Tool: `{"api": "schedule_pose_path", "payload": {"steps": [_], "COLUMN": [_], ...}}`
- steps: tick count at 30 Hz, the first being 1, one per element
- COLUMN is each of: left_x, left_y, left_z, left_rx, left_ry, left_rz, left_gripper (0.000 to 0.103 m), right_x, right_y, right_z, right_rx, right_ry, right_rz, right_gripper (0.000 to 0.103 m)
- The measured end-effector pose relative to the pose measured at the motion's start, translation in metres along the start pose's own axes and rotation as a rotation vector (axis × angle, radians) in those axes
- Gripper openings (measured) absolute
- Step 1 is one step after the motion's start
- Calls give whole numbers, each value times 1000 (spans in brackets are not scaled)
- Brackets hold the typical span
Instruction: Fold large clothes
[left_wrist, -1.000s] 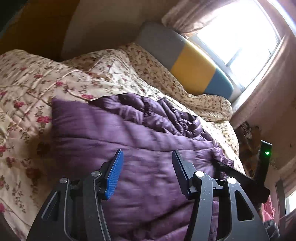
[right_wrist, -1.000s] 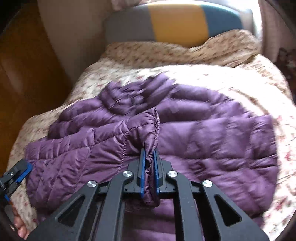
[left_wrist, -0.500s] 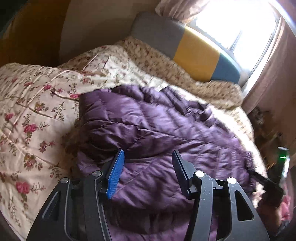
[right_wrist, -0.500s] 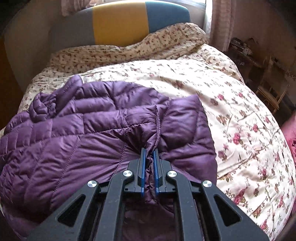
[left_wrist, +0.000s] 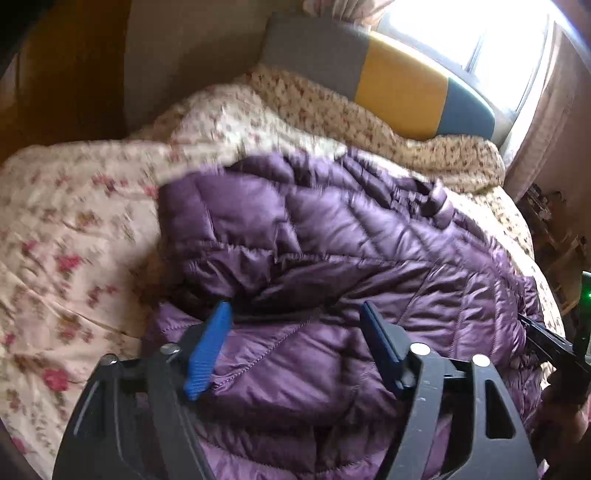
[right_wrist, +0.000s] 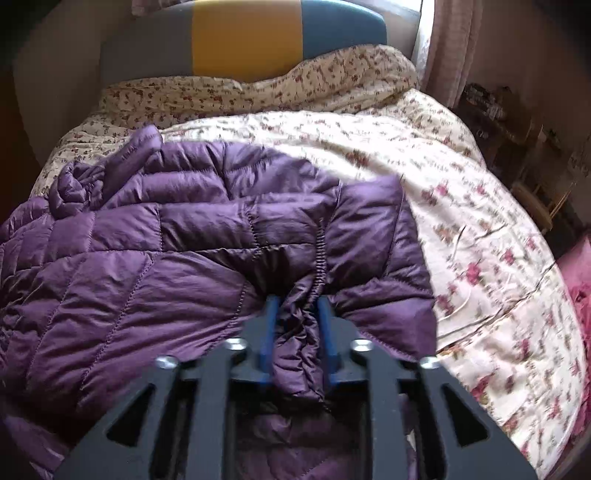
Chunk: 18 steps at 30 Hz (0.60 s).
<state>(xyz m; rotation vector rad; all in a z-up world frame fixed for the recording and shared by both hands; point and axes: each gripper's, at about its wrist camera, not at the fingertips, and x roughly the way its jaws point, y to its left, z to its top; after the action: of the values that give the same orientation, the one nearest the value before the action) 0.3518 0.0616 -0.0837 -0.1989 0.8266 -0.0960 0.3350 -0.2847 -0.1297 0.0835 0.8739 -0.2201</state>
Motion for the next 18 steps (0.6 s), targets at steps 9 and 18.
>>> {"api": "schedule_pose_path", "payload": {"steps": [9, 18], "left_x": [-8, 25], "left_y": [-15, -15], "left_z": [18, 14], "left_rx": [17, 59], "left_ry": [-56, -6], "left_rz": [-15, 2], "left_gripper": [73, 73], "right_x": [-37, 4], "right_y": [60, 90], "right_z": [17, 6], "right_rx": [-116, -206], "right_ry": [-131, -69], "right_rz": [123, 98], "right_gripper": [65, 67]}}
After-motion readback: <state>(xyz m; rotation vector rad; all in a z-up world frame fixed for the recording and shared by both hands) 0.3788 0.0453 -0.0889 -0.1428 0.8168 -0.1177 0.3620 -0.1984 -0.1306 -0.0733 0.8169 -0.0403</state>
